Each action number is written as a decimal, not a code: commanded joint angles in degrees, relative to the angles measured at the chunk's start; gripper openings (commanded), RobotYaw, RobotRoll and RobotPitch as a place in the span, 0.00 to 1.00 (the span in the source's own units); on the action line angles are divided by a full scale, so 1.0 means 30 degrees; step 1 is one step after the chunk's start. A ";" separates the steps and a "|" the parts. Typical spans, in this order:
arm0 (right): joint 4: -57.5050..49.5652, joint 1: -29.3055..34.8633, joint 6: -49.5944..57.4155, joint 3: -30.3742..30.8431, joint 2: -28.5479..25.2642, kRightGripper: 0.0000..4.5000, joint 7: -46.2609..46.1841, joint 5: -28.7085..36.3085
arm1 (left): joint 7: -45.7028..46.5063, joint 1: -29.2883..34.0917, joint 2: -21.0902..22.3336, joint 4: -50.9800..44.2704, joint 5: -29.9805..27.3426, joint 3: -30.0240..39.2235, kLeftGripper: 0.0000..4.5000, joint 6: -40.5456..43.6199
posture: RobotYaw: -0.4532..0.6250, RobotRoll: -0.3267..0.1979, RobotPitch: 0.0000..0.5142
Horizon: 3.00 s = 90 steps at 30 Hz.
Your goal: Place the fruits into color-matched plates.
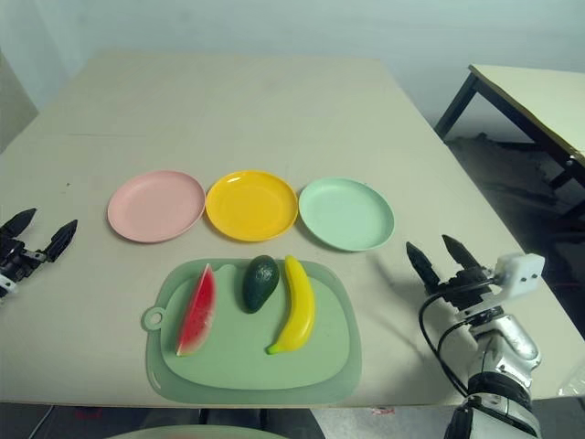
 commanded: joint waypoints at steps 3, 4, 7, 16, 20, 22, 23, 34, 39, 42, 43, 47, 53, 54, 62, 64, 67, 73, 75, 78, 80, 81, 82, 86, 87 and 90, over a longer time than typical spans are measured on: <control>-0.6477 0.3598 0.3990 0.0463 -0.0600 1.00 -0.0758 0.0326 | -0.3462 0.0710 0.0900 -0.2630 -0.1067 -0.1545 1.00 0.1065 | 0.44 0.62 0.17; -0.7084 0.4082 0.4544 0.0308 -0.0543 1.00 -0.1103 0.0448 | -0.3676 0.0773 0.0981 -0.2908 -0.0964 -0.1771 1.00 0.1098 | 0.44 0.62 0.17; -0.9088 0.6313 0.4806 0.0042 -0.0267 1.00 -0.1141 0.0386 | -0.3837 0.0694 0.0897 -0.3380 -0.1063 -0.2044 1.00 0.1386 | 0.43 0.62 0.17; -1.5739 0.5664 0.3712 0.3230 -0.2435 1.00 -0.0345 -0.2287 | -0.5202 0.0295 0.1582 -0.2893 -0.0731 -0.2312 1.00 0.1382 | 0.40 0.62 0.16; -1.6385 0.3177 0.2604 0.5861 -0.4545 1.00 0.1309 -0.4325 | -0.6010 0.0202 0.2190 -0.2674 -0.0496 -0.2248 1.00 0.0948 | 0.42 0.62 0.14; -1.6303 0.1979 0.2042 0.7300 -0.5551 1.00 0.2036 -0.5599 | -0.6349 0.0609 0.2397 -0.2880 -0.0182 -0.2313 1.00 0.0386 | 0.43 0.62 0.14; -1.6144 0.1441 0.1700 0.8080 -0.6060 1.00 0.2451 -0.6341 | -0.6458 0.0791 0.2441 -0.2923 0.0119 -0.2397 1.00 -0.0079 | 0.44 0.62 0.13; -1.2624 -0.6047 -0.4159 1.4487 -0.7021 1.00 0.5677 -1.1729 | -0.5788 0.2314 0.1832 -0.4056 0.1357 -0.3078 1.00 -0.1981 | 0.49 0.62 0.15; -1.2092 -0.7896 -0.5877 1.5841 -0.6461 1.00 0.6803 -1.1310 | -0.5676 0.2806 0.1872 -0.4303 0.1320 -0.2978 1.00 -0.2134 | 0.50 0.62 0.16; -1.2724 -0.8378 -0.6096 1.6547 -0.6132 1.00 0.7672 -1.0431 | -0.5724 0.2944 0.2021 -0.4608 0.1101 -0.2836 1.00 -0.2010 | 0.51 0.62 0.16; -1.2858 -0.8437 -0.6168 1.6718 -0.6006 1.00 0.7801 -1.0328 | -0.5799 0.2949 0.2071 -0.4702 0.1120 -0.2859 1.00 -0.2104 | 0.51 0.62 0.17; -1.3366 -0.8586 -0.6389 1.7385 -0.5474 1.00 0.8128 -1.0064 | -0.6082 0.3033 0.2317 -0.5169 0.0958 -0.2851 1.00 -0.2140 | 0.51 0.62 0.17; -1.3485 -0.8847 -0.6384 1.7854 -0.4868 1.00 0.8275 -1.0233 | -0.5941 0.2537 0.2568 -0.6084 0.0204 -0.2726 1.00 -0.1437 | 0.52 0.62 0.16; -1.3471 -0.8880 -0.6403 1.7927 -0.4777 1.00 0.8301 -1.0251 | -0.5915 0.2410 0.2585 -0.6345 0.0025 -0.2780 1.00 -0.1253 | 0.52 0.62 0.16; -1.3060 -0.9043 -0.7149 1.8583 -0.4332 1.00 0.8414 -1.0509 | -0.6425 0.1707 0.2942 -0.7972 -0.1325 -0.3395 1.00 0.0623 | 0.53 0.62 0.16; -1.2962 -0.9024 -0.7290 1.8685 -0.4251 1.00 0.8398 -1.0651 | -0.6676 0.1587 0.3062 -0.8014 -0.1285 -0.3533 1.00 0.0752 | 0.53 0.62 0.16; -1.2893 -0.8859 -0.7479 1.8842 -0.4323 1.00 0.8408 -1.0876 | -0.6700 0.1266 0.3114 -0.8055 -0.1257 -0.3668 1.00 0.0992 | 0.52 0.62 0.17; -1.2304 -0.8597 -0.7899 1.9259 -0.4108 1.00 0.7665 -1.2067 | -0.6401 0.0759 0.3004 -0.8320 -0.1252 -0.3902 1.00 0.1481 | 0.52 0.62 0.17; -1.2051 -0.8657 -0.7869 1.9384 -0.3975 1.00 0.7485 -1.2463 | -0.6349 0.0722 0.3008 -0.8383 -0.1229 -0.3945 1.00 0.1543 | 0.52 0.62 0.17; -1.1387 -0.8978 -0.7875 1.9629 -0.3687 1.00 0.7255 -1.3369 | -0.6252 0.0731 0.3077 -0.8564 -0.1285 -0.3875 1.00 0.1712 | 0.53 0.62 0.17; -1.1088 -0.9090 -0.7794 1.9782 -0.3620 1.00 0.7233 -1.3766 | -0.6212 0.0760 0.3119 -0.8669 -0.1327 -0.3777 1.00 0.1822 | 0.53 0.62 0.17; -1.0981 -0.9108 -0.7758 1.9857 -0.3623 1.00 0.7250 -1.3898 | -0.6187 0.0775 0.3140 -0.8723 -0.1343 -0.3725 1.00 0.1876 | 0.54 0.62 0.17; -1.0943 -0.9066 -0.7608 1.9897 -0.3639 1.00 0.7268 -1.3984 | -0.6167 0.0793 0.3174 -0.8769 -0.1327 -0.3678 1.00 0.1901 | 0.54 0.62 0.17; -1.1188 -0.8796 -0.7089 1.9995 -0.3851 0.93 0.7553 -1.3816 | -0.6122 0.0846 0.3260 -0.8884 -0.1308 -0.3536 1.00 0.1994 | 0.54 0.62 0.17; -1.1301 -0.8705 -0.6959 1.9996 -0.3965 0.89 0.7662 -1.3741 | -0.6117 0.0867 0.3286 -0.8905 -0.1325 -0.3494 1.00 0.2014 | 0.54 0.62 0.17; -1.1673 -0.8439 -0.6702 1.9946 -0.4340 0.66 0.8006 -1.3428 | -0.6154 0.0850 0.3379 -0.8845 -0.1356 -0.3415 1.00 0.2037 | 0.54 0.62 0.17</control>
